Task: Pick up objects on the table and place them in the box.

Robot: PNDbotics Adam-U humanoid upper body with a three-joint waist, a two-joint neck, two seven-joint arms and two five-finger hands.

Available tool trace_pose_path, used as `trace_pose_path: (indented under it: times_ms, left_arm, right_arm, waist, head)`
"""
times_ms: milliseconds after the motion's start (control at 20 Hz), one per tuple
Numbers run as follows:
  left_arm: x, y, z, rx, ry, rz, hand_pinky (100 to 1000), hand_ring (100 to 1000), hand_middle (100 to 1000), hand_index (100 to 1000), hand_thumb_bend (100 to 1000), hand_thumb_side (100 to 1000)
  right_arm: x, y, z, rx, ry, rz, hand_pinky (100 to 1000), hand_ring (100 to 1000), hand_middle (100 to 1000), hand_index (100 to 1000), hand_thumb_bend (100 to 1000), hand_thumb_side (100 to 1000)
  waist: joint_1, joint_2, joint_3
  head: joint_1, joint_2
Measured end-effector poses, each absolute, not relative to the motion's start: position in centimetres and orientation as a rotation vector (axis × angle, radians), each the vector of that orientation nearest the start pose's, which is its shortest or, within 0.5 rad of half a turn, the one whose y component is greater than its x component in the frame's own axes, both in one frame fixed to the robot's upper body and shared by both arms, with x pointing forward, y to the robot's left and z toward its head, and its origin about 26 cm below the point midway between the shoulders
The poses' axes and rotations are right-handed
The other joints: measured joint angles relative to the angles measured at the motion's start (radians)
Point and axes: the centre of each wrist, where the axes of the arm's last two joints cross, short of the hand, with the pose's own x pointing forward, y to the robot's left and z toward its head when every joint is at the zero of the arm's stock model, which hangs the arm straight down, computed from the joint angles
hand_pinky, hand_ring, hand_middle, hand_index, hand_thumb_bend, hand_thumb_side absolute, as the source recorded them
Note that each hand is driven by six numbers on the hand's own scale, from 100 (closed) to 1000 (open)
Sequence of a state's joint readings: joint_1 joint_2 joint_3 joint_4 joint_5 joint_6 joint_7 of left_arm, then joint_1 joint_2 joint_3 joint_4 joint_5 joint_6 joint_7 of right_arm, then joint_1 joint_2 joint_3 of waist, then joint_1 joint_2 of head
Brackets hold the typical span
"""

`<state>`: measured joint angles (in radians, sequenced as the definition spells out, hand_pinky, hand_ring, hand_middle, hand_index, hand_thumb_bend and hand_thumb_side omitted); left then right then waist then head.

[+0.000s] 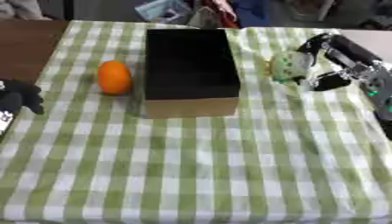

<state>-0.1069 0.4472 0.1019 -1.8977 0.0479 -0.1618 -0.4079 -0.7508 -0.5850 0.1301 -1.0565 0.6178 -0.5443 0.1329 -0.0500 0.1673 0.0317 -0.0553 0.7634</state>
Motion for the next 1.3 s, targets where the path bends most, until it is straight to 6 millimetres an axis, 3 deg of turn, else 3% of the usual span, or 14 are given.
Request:
trace_pose_path:
  times_ms: [350, 750, 1050, 1100, 1150, 1300]
  left_arm:
    - [28.6, 33.2, 14.7, 0.087, -2.012, -0.798, 631, 536, 551, 719, 100, 679]
    - [28.6, 33.0, 14.6, 0.068, -2.008, -0.814, 631, 537, 551, 719, 100, 678]
    - [28.9, 32.7, 14.8, 0.051, -2.016, -0.829, 631, 537, 552, 719, 100, 676]
    - [28.9, 32.6, 14.9, 0.047, -2.018, -0.834, 630, 537, 552, 719, 100, 676]
    - [29.0, 32.5, 14.9, 0.043, -2.019, -0.837, 631, 537, 552, 720, 100, 676]
    - [29.1, 32.4, 15.1, 0.037, -2.024, -0.841, 630, 538, 552, 720, 100, 675]
  right_arm:
    - [45.1, -33.0, 21.6, -0.778, -2.005, 1.376, 694, 448, 413, 578, 252, 100]
    - [46.1, -29.4, 24.5, -0.744, -2.104, 1.421, 698, 455, 421, 586, 278, 100]
    - [47.0, -26.4, 24.6, -0.686, -2.135, 1.476, 701, 458, 424, 589, 261, 100]
    - [47.1, -25.9, 24.4, -0.676, -2.135, 1.485, 701, 459, 423, 591, 353, 100]
    - [47.2, -25.5, 24.2, -0.664, -2.134, 1.493, 702, 461, 427, 593, 263, 104]
    - [47.5, -24.3, 23.4, -0.638, -2.116, 1.534, 703, 463, 429, 596, 252, 127]
  waist:
    - [-0.001, -0.005, 0.001]
    - [-0.007, -0.007, 0.017]
    - [-0.01, -0.007, 0.041]
    - [-0.012, -0.006, 0.045]
    - [-0.013, -0.006, 0.048]
    - [-0.013, -0.001, 0.058]
  head:
    - [0.0, 0.0]
    - [-0.007, 0.0]
    - [-0.031, -0.001]
    - [-0.035, -0.001]
    - [-0.039, -0.003]
    - [-0.05, -0.01]
